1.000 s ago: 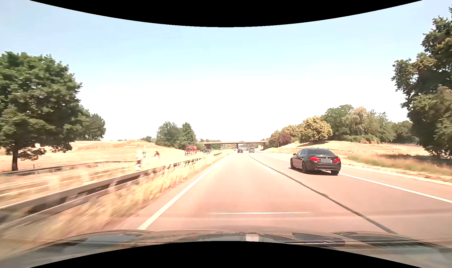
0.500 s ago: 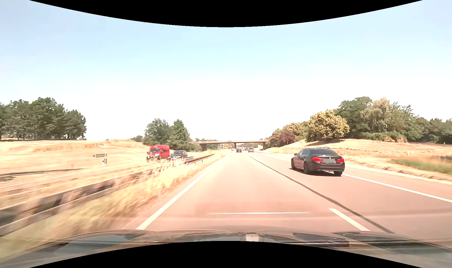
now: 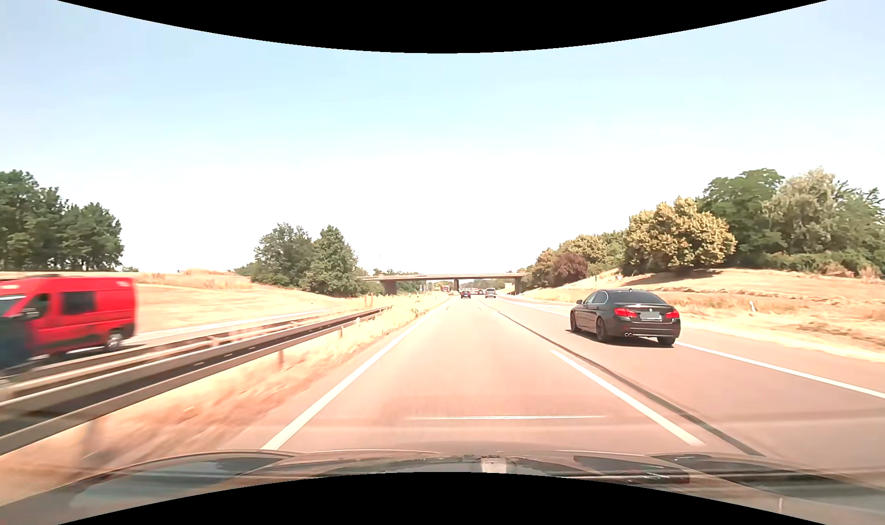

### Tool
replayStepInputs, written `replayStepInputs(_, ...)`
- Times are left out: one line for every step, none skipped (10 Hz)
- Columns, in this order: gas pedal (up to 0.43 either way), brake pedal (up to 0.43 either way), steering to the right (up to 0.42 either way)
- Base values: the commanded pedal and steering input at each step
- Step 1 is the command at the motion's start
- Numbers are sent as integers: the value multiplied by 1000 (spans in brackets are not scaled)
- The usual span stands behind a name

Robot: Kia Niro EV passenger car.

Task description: Follow the waypoints while adhering to traffic rules and regulations

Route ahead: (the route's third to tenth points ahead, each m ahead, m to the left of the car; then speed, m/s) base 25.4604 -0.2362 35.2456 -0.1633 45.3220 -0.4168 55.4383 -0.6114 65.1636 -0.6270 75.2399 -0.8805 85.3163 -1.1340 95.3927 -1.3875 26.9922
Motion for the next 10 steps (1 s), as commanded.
replayStepInputs(209, 0, 3)
replayStepInputs(209, 0, 3)
replayStepInputs(209, 0, 3)
replayStepInputs(209, 0, 3)
replayStepInputs(209, 0, 3)
replayStepInputs(209, 0, 3)
replayStepInputs(209, 0, 3)
replayStepInputs(209, 0, 3)
replayStepInputs(209, 0, 3)
replayStepInputs(209, 0, 3)
